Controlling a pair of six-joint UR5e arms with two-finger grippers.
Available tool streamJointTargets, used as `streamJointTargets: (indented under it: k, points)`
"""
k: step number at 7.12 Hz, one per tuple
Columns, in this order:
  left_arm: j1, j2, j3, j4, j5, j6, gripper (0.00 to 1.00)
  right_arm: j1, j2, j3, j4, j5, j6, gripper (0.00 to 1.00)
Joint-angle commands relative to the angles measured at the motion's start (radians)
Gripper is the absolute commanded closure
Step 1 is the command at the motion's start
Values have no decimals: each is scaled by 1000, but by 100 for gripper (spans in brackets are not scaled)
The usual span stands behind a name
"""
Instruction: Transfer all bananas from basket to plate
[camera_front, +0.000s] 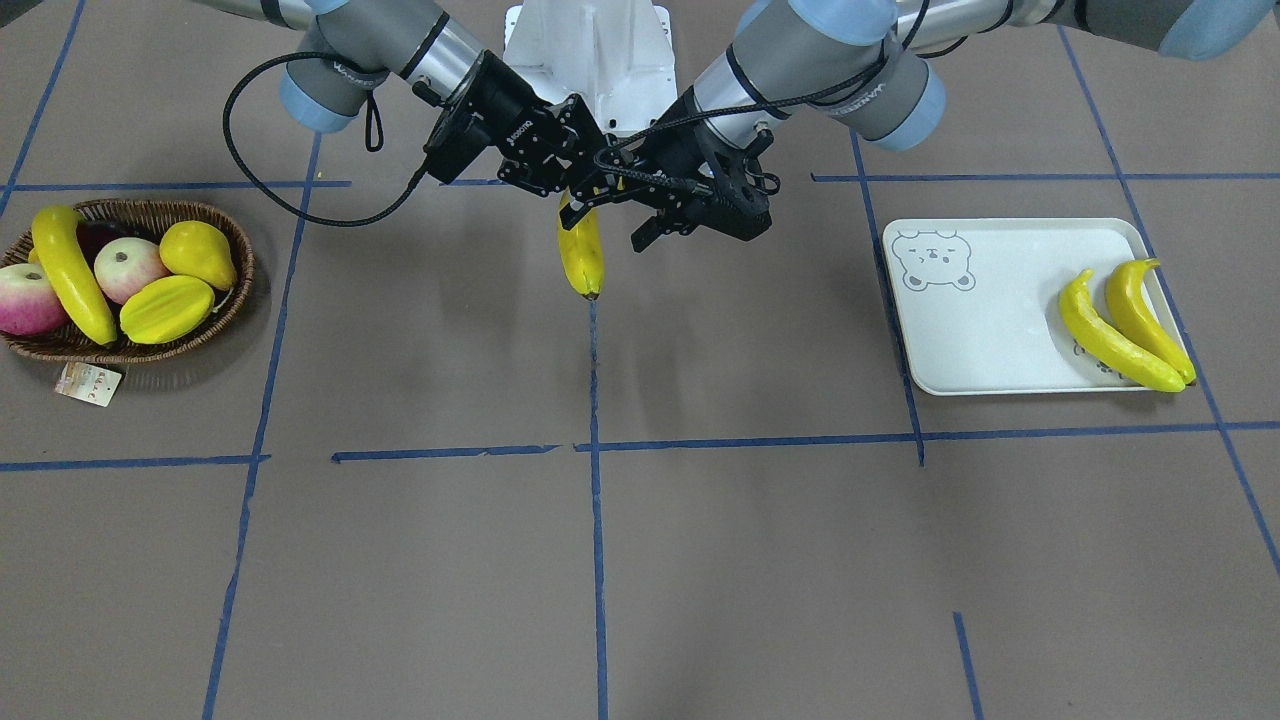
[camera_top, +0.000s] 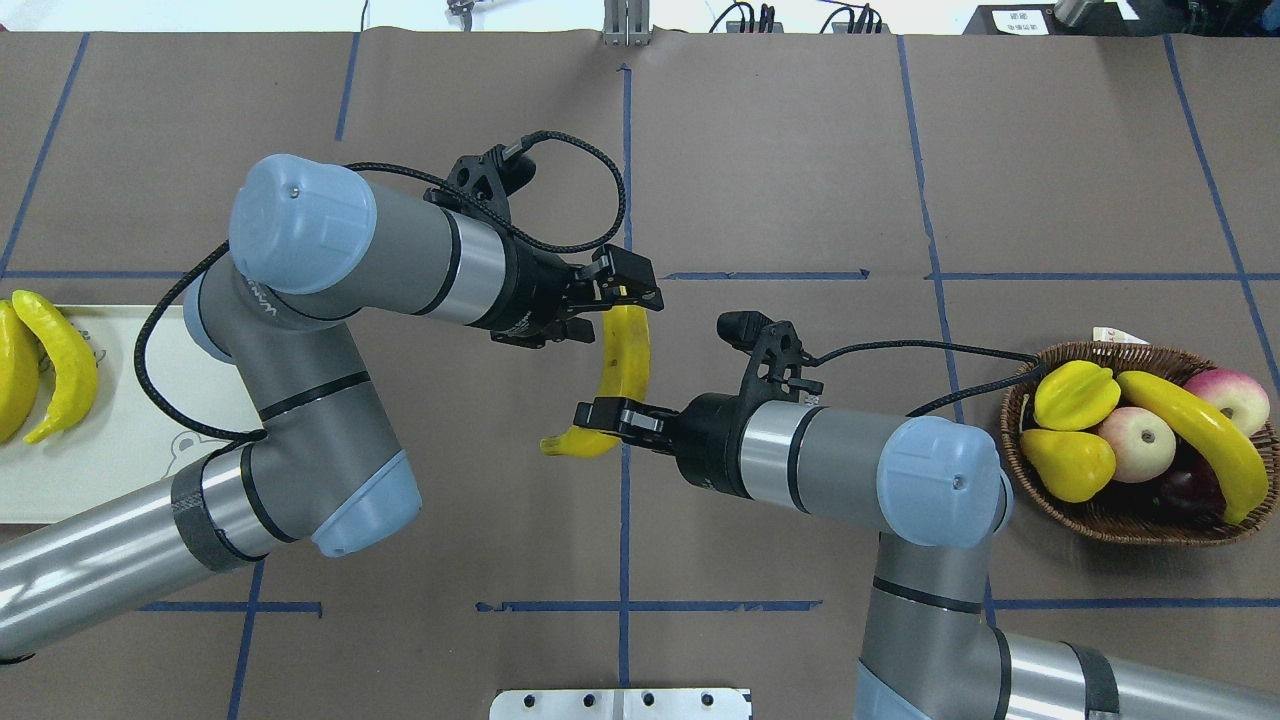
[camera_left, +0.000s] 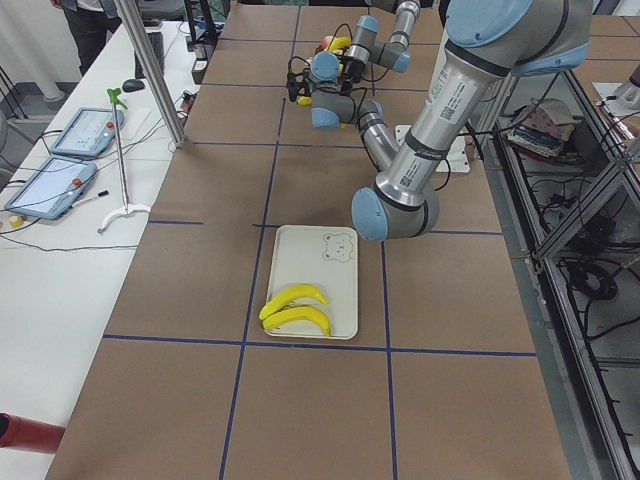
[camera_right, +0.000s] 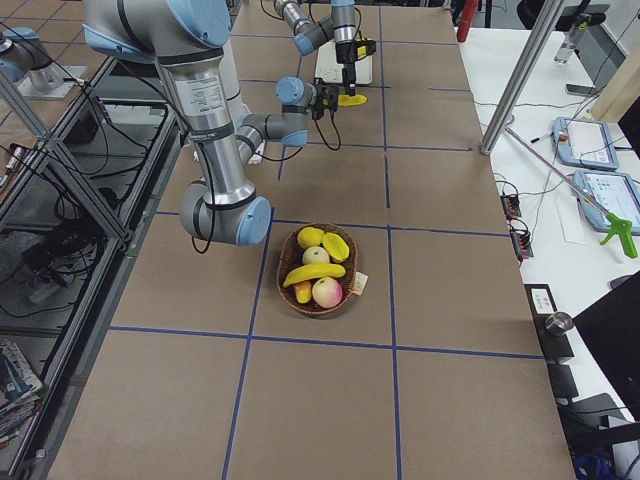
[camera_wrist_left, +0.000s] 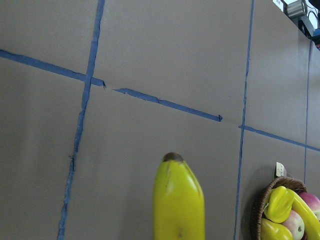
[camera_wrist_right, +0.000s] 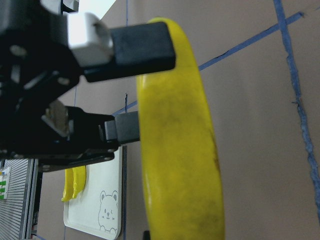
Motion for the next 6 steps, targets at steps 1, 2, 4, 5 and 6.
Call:
streamJointTargets:
  k: [1,2,4,5,6]
  points:
    - [3,-2,3,2,7,-2,42,-3,1,3,-1,-6,-1,95]
    - [3,-1,3,2,7,-2,55,-5,1,3,-1,-6,-1,95]
    - [3,1,3,2,8,-2,81,-3,1,1,-1,-6,-4,95]
    - [3,2,3,2,8,-2,95,-3,-1,1,-1,-4,-10,86]
    - [2,4,1,2,14,-2,100,-3,1,0,-3,-6,-10,23]
